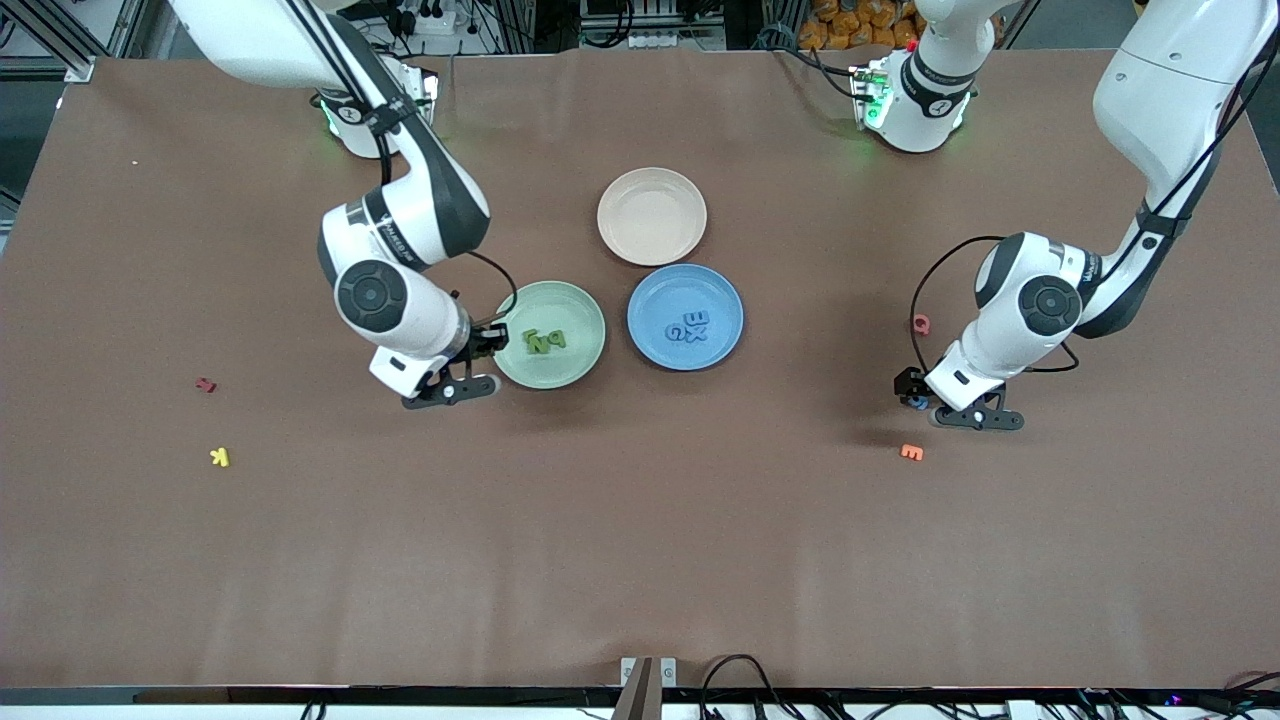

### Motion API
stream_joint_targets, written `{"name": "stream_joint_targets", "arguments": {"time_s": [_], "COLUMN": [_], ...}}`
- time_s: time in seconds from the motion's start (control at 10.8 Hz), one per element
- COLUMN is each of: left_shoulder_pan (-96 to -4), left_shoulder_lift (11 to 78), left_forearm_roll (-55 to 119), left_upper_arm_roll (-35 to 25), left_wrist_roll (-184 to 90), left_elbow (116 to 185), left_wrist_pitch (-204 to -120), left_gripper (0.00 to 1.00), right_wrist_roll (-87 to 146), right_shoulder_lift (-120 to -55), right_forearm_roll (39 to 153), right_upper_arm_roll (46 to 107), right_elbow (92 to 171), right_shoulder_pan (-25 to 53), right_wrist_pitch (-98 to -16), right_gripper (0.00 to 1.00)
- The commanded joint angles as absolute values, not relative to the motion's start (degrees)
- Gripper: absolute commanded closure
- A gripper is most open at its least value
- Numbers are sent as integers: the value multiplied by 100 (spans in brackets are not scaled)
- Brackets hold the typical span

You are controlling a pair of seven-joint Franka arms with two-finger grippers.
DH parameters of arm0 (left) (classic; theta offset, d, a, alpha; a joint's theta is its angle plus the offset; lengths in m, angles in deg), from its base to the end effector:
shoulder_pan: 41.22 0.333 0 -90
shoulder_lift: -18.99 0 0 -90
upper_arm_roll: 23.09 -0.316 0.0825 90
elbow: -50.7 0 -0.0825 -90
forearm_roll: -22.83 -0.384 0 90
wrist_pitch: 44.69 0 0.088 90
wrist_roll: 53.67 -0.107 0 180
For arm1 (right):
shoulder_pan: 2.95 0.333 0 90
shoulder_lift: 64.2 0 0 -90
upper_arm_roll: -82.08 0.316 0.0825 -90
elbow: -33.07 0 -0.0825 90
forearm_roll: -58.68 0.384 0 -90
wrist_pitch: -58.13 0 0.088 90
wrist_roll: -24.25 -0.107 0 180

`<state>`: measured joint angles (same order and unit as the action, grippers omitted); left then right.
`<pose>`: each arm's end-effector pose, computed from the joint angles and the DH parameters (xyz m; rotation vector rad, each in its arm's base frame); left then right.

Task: Sort letters by color into matching plates
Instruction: 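Carry the B to the green plate and open the right gripper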

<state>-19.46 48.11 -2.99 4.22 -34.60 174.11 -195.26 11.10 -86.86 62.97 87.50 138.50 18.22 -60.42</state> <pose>0.5638 -0.0687 0.1887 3.1278 -0.1522 0.0891 0.5544 0.2781 0.3020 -3.0765 -0.2917 0.2933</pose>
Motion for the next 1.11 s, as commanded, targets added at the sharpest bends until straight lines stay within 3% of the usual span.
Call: {"name": "stream_joint_targets", "arguments": {"time_s": [0.0, 0.65, 0.74, 0.83, 1.02], "left_shoulder_pan": [-1889, -1907, -1907, -1907, -1907], "left_shoulder_lift": [4870, 4888, 4896, 4897, 4931], "left_forearm_roll": [-460, -486, -486, -486, -486], "left_upper_arm_roll": [478, 477, 478, 478, 478], "left_wrist_roll": [-3504, -3504, -3504, -3504, -3504], "left_elbow": [17471, 17462, 17453, 17453, 17453], "left_wrist_pitch": [-19630, -19639, -19639, -19639, -19639], "left_gripper": [7, 22, 25, 27, 29], "right_wrist_roll": [1116, 1116, 1116, 1098, 1089], "right_shoulder_lift": [-8635, -8828, -8828, -8828, -8820], "right_forearm_roll": [6369, 6299, 6299, 6299, 6299], "right_upper_arm_roll": [8674, 8665, 8665, 8665, 8665], "right_elbow": [13942, 13898, 13898, 13889, 13889], "right_shoulder_pan": [2147, 2526, 2535, 2544, 2552], "right_wrist_pitch": [-6052, -6079, -6079, -6061, -6061], "right_gripper": [67, 65, 56, 1, 0]}}
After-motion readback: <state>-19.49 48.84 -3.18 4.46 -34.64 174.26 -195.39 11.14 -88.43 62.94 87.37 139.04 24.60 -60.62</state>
